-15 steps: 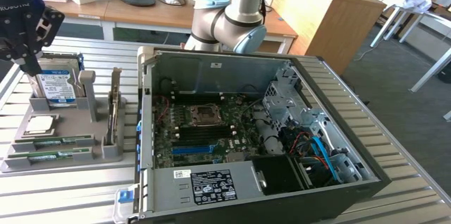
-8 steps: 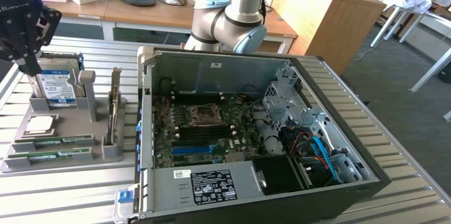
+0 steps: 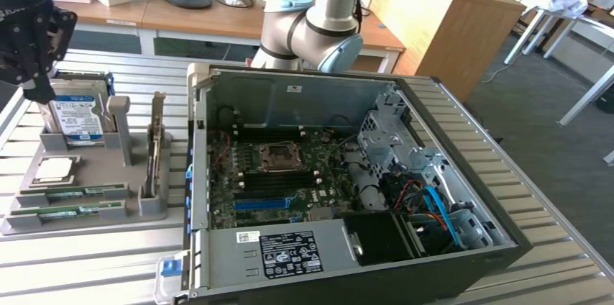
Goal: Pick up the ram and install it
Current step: 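Pick up the ram and move it above insertion slot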
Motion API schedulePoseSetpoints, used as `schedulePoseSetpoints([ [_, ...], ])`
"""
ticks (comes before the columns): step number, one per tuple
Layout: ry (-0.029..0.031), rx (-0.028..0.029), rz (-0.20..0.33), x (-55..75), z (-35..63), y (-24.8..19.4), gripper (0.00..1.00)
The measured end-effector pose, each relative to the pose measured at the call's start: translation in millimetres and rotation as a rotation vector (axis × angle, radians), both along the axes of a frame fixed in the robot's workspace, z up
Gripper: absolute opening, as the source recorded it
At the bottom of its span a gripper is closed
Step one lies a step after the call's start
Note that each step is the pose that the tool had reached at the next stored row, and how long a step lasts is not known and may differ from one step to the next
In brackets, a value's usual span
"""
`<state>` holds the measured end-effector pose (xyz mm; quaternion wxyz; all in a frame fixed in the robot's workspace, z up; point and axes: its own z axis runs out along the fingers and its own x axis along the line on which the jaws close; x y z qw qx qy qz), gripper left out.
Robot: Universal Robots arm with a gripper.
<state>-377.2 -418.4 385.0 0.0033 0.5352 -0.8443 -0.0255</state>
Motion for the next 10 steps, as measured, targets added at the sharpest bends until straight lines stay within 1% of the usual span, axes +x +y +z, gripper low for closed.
schedulePoseSetpoints([
  [10,0.0012,-0.0001,0.181,0.1,-0.3,-0.1,0.10],
])
